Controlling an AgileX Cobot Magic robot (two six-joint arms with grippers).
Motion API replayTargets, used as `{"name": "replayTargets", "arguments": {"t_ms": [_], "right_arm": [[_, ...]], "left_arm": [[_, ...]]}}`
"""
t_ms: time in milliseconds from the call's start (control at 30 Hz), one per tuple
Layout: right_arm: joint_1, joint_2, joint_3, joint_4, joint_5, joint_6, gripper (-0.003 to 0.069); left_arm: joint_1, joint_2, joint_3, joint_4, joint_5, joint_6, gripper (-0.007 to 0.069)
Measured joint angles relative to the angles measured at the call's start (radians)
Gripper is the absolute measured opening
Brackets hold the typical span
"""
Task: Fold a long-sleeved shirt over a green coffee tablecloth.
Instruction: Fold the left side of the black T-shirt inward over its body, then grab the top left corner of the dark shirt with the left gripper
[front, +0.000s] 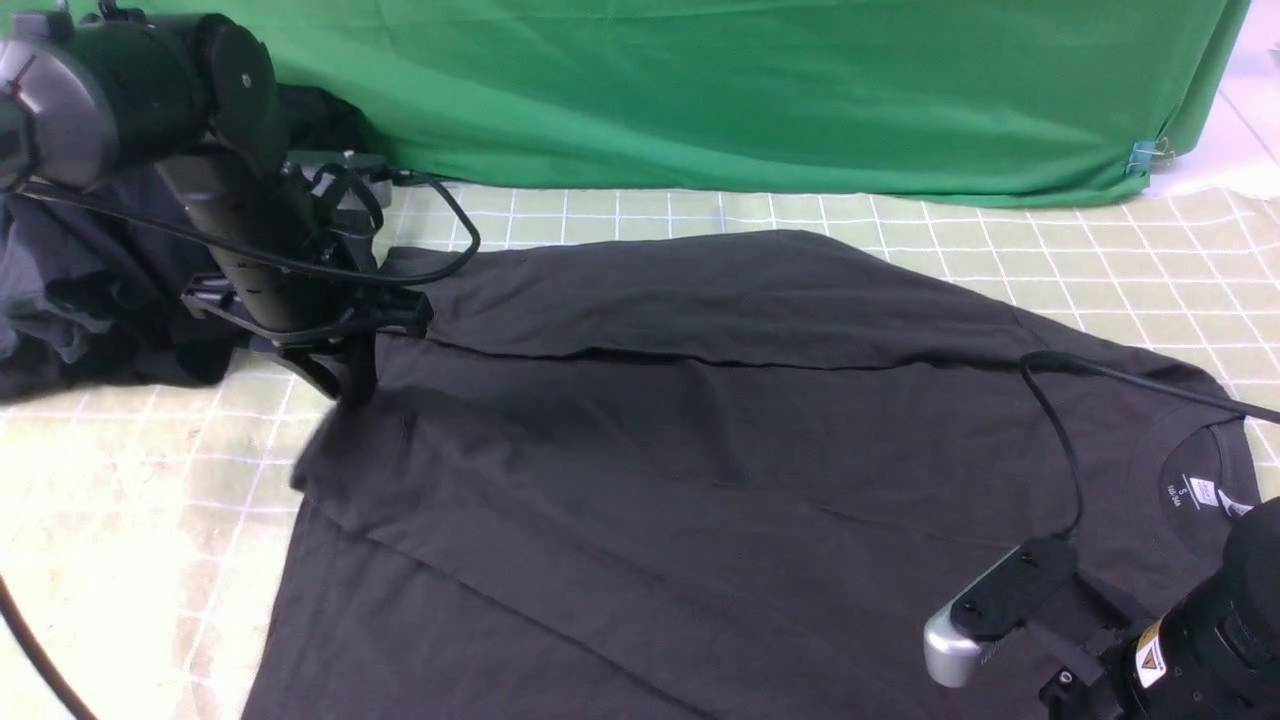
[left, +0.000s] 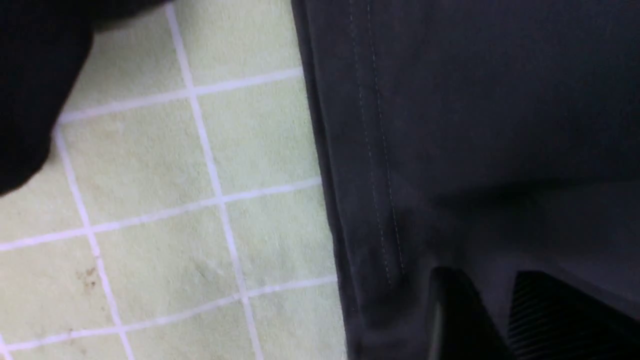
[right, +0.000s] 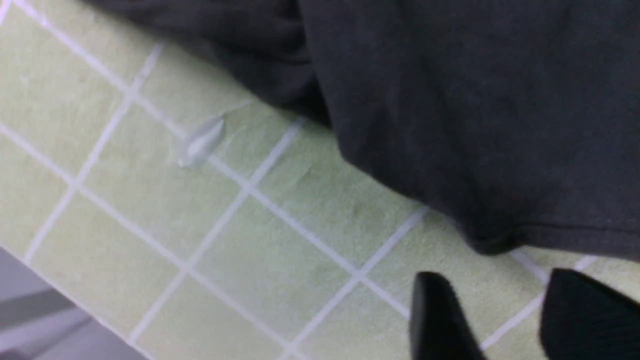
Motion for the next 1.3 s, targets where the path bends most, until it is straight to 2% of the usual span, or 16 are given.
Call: {"name": "replayTargets", "arguments": {"t_ms": [33, 67, 100, 167, 267, 467, 633, 900, 1000, 1033, 1067, 1133, 1167, 1200, 1300], "right_arm": [[0.0, 0.0, 0.0, 0.0, 0.0, 0.003, 0.0318], [0.0, -0.013, 0.0, 0.0, 0.003, 0.019, 0.0339], [0.0, -0.015, 0.0, 0.0, 0.005, 0.021, 0.0341], [0.0, -0.047, 0.0, 0.0, 0.011, 0.033, 0.0348], [0.0, -0.103, 0.001, 0.0, 0.013, 0.036, 0.0349], [0.0, -0.219, 0.001, 0.0, -0.019, 0.062, 0.035], [0.0, -0.294, 0.001, 0.0, -0.051, 0.069, 0.035], [0.0, -0.303, 0.001, 0.0, -0.054, 0.083, 0.0346], [0.0, -0.303, 0.001, 0.0, -0.054, 0.087, 0.0346], [0.0, -0.303, 0.001, 0.0, -0.055, 0.088, 0.0346], [0.0, -0.303, 0.001, 0.0, -0.055, 0.088, 0.0346], [0.0, -0.303, 0.001, 0.0, -0.055, 0.088, 0.0346], [0.0, -0.303, 0.001, 0.0, -0.055, 0.088, 0.0346], [0.0, -0.303, 0.001, 0.0, -0.055, 0.088, 0.0346], [0.0, -0.303, 0.001, 0.0, -0.056, 0.088, 0.0346]], "left_arm": [[0.0, 0.0, 0.0, 0.0, -0.001, 0.0, 0.0208], [0.0, 0.0, -0.001, 0.0, -0.018, -0.011, 0.0284], [0.0, 0.0, -0.001, 0.0, -0.02, -0.013, 0.0293], [0.0, 0.0, -0.002, 0.0, -0.059, -0.071, 0.0384], [0.001, 0.01, -0.023, 0.0, -0.121, -0.152, 0.0447], [0.011, 0.109, -0.135, 0.006, -0.167, -0.215, 0.0451], [0.012, 0.253, -0.291, 0.088, -0.16, -0.303, 0.044], [0.012, 0.355, -0.397, 0.104, -0.153, -0.318, 0.043], [0.012, 0.362, -0.402, 0.102, -0.144, -0.318, 0.0386], [0.012, 0.363, -0.403, 0.1, -0.139, -0.318, 0.0335], [0.012, 0.363, -0.404, 0.1, -0.135, -0.318, 0.0319], [0.012, 0.359, -0.407, 0.1, -0.111, -0.318, 0.0181], [0.012, 0.359, -0.407, 0.1, -0.109, -0.318, 0.0169], [0.012, 0.351, -0.414, 0.096, -0.093, -0.301, 0.007], [0.011, 0.345, -0.424, 0.096, -0.074, -0.291, 0.0034]]}}
